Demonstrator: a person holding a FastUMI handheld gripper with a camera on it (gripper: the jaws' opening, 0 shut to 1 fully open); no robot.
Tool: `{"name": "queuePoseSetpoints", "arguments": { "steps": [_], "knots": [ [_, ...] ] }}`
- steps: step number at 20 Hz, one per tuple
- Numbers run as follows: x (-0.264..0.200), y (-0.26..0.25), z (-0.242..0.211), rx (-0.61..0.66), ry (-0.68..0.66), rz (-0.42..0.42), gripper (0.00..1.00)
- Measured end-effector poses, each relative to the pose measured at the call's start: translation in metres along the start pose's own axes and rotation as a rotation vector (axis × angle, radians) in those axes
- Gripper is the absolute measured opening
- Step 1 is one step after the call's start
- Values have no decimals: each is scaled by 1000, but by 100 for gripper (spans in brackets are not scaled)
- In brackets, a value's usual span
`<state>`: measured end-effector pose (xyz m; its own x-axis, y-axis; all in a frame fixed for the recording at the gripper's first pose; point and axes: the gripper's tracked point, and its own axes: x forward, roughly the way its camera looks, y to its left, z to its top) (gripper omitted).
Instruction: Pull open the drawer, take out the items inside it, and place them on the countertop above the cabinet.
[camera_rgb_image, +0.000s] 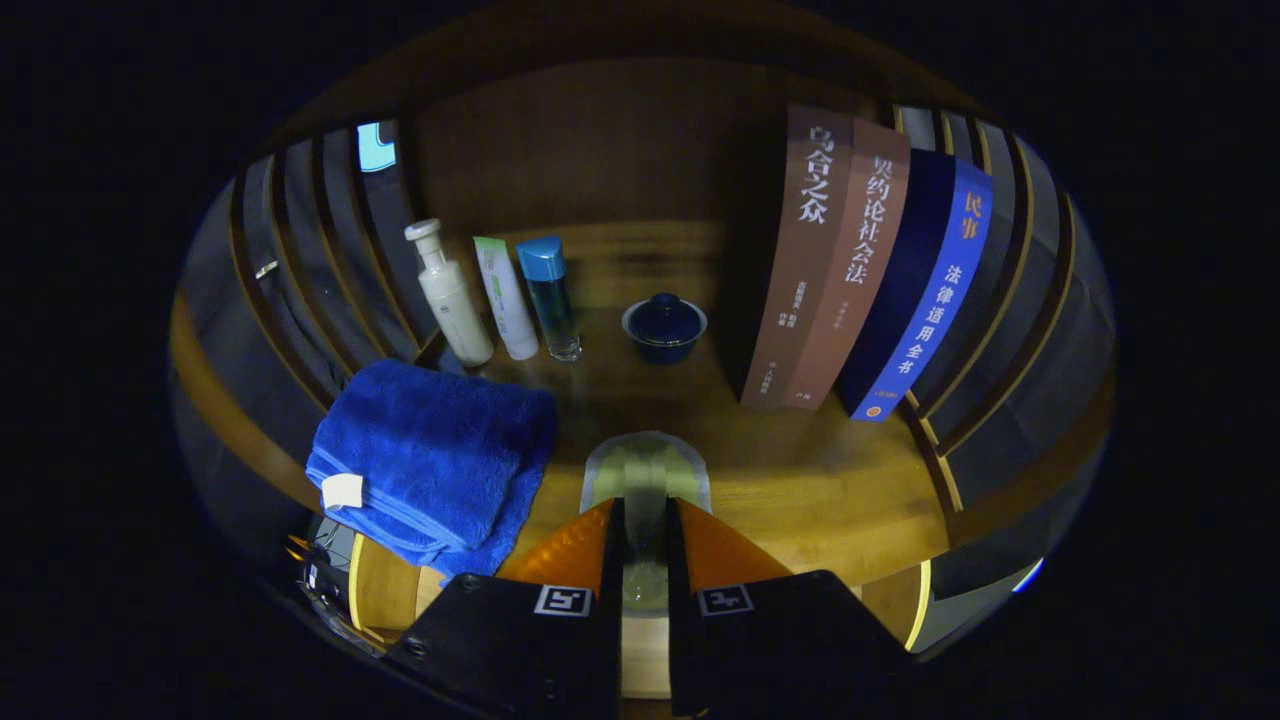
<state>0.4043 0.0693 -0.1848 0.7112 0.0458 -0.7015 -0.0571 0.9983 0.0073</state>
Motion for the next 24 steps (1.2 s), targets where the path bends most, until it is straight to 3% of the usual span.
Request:
{"name": "queuePoseSetpoints", "arguments": {
  "steps": [3,7,13,24],
  "knots": [
    [0,-2,2,-1,-2,1,23],
    [-4,-7,8,-1,-36,-3,36],
    [-37,-10,0,10,-137,-11,100],
    [-151,21,-55,-81,-428,-1,100]
  ]
}}
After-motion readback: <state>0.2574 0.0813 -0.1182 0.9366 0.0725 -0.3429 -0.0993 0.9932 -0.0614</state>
